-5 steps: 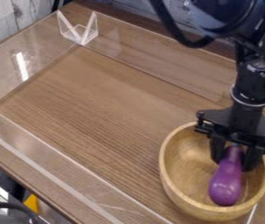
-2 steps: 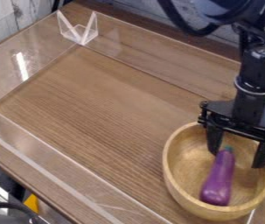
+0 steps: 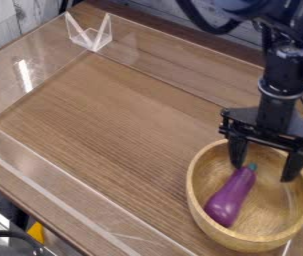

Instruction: Put the purple eggplant in the brown bowl

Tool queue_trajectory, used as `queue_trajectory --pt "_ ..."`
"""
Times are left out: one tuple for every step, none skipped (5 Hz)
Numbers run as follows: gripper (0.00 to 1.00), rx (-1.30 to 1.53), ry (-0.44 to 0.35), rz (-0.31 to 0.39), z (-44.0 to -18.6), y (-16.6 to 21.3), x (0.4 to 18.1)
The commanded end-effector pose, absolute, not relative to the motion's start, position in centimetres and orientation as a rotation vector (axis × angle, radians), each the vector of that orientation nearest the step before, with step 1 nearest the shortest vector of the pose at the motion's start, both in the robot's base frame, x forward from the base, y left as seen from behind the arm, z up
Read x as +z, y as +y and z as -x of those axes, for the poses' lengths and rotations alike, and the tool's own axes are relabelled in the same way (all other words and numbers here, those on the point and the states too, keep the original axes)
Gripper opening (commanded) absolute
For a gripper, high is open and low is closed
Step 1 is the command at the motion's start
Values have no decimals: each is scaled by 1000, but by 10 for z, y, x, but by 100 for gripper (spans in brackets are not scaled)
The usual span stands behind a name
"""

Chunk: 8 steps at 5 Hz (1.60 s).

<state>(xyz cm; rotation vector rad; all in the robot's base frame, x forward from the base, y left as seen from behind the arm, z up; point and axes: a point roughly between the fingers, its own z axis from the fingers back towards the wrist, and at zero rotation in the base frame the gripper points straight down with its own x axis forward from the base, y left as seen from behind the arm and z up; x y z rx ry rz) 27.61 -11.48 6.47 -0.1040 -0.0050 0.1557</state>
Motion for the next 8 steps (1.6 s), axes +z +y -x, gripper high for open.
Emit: queue_trajectory --pt "0 198 -92 136 -292 -111 97" --pt "0 208 -97 140 -291 -109 88" --pt "0 220 -100 139 -291 -105 78" --pt "0 184 -103 147 -297 -112 68" --pt "0 145 -104 150 -303 -120 55" --pt "0 107 -101 158 -302 -111 56" --pt "0 72 -96 165 -301 -101 57" --pt "0 149 -102 167 -295 -91 62"
